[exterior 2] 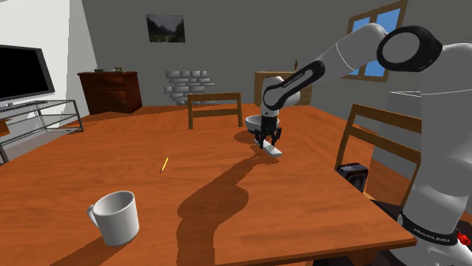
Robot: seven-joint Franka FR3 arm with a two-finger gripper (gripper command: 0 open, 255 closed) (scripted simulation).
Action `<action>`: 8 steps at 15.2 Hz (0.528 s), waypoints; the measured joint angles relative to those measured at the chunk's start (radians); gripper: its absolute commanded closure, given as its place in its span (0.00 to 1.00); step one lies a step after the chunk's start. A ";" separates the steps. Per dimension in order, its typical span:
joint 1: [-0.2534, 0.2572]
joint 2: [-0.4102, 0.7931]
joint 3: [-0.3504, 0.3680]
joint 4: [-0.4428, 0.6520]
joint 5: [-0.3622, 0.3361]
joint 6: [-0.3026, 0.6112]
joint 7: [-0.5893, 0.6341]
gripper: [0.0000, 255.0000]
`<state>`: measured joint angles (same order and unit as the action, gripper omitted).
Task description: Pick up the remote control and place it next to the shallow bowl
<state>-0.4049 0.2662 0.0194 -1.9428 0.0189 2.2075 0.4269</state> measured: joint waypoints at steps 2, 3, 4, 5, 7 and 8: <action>0.000 0.003 0.000 -0.003 0.000 0.006 -0.001 1.00; 0.000 0.003 0.000 -0.003 0.000 0.007 0.000 1.00; 0.000 0.003 0.000 -0.004 0.000 0.007 0.000 1.00; 0.000 0.004 0.000 -0.004 0.000 0.008 0.000 1.00; 0.000 0.004 0.000 -0.004 0.000 0.008 0.000 0.00; 0.000 0.004 0.000 -0.004 0.000 0.008 0.000 0.00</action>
<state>-0.4051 0.2698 0.0192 -1.9464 0.0190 2.2153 0.4265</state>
